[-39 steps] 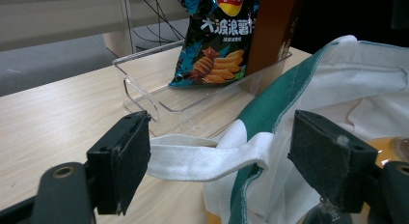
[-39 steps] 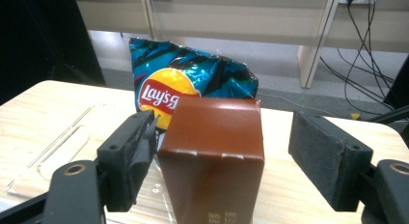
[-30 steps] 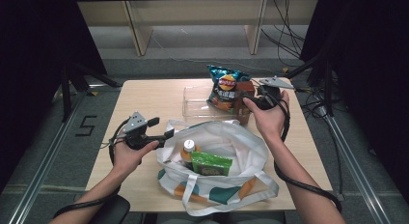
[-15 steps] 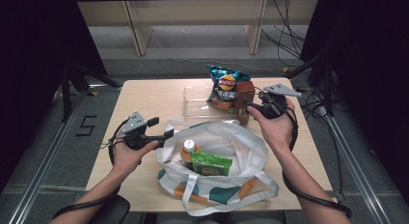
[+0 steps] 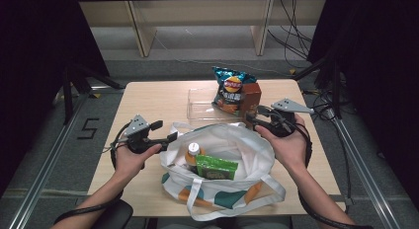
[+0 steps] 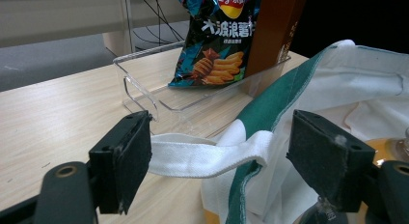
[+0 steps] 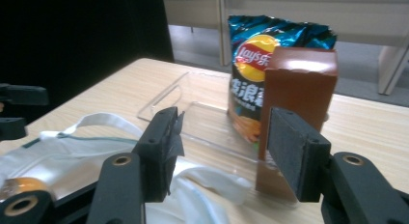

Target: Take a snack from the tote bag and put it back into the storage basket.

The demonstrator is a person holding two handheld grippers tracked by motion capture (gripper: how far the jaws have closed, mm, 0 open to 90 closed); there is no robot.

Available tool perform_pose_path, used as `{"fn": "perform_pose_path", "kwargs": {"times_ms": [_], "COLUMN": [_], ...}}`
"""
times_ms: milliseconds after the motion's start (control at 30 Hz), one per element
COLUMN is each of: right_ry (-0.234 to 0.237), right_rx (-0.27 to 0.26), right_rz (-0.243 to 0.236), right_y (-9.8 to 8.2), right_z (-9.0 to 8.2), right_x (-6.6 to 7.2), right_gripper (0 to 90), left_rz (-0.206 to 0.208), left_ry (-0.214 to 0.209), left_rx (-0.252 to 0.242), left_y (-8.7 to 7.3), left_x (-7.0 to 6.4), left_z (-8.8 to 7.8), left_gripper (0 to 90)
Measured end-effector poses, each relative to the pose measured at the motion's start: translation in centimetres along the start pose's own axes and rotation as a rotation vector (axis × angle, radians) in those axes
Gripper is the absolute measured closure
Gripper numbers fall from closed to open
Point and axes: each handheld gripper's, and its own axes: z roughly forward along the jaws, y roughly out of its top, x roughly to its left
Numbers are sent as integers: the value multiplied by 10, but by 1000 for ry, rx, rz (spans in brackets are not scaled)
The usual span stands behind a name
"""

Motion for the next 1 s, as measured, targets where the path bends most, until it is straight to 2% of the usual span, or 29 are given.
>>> {"fn": "perform_pose_path", "kwargs": {"times_ms": [67, 233, 333, 367, 400, 533, 567, 633, 700, 767, 800, 900, 933, 967, 1000], "right_ry": [11, 5, 27, 27, 49, 59, 82, 99, 122, 119, 140, 185, 185, 193, 195], "right_rx": [-11, -22, -5, -5, 5, 0, 2, -6, 7, 13, 23, 24, 24, 18, 30], "right_rz": [-29, -43, -65, -65, -55, -75, -50, -78, -69, -80, -87, -82, -82, -55, -67], "right_y": [-3, -11, -16, -16, -17, -18, -19, -20, -23, -24, -26, -32, -32, -35, -36], "right_z": [0, -6, -11, -11, -14, -16, -17, -18, -19, -20, -21, -23, -23, -26, -26], "right_x": [1, 3, 3, 3, 3, 4, 7, 7, 11, 12, 12, 17, 17, 21, 21], "right_gripper": [447, 464, 509, 509, 520, 526, 528, 530, 532, 533, 538, 552, 552, 557, 557], "left_rz": [4, 1, 6, 7, 5, 5, 4, 1, 2, 4, 6, 7, 8, 8, 7], "left_ry": [3, 1, 4, 4, 5, 9, 12, 13, 15, 13, 13, 11, 11, 9, 10], "left_rx": [-1, 0, 1, 0, -5, -4, -4, -5, -11, -5, -3, -4, -2, -1, 2], "left_y": [0, 0, 0, 0, 1, 1, 1, 2, 3, 3, 3, 3, 3, 3, 2], "left_x": [0, 0, 0, 0, 0, -1, 0, 0, -1, -2, -2, -3, -3, -3, -3], "left_z": [0, 0, -1, -1, -1, -2, -2, -2, -2, -2, -2, -2, -1, -1, -1], "left_gripper": [224, 224, 223, 223, 224, 223, 224, 224, 225, 226, 226, 226, 226, 226, 226]}}
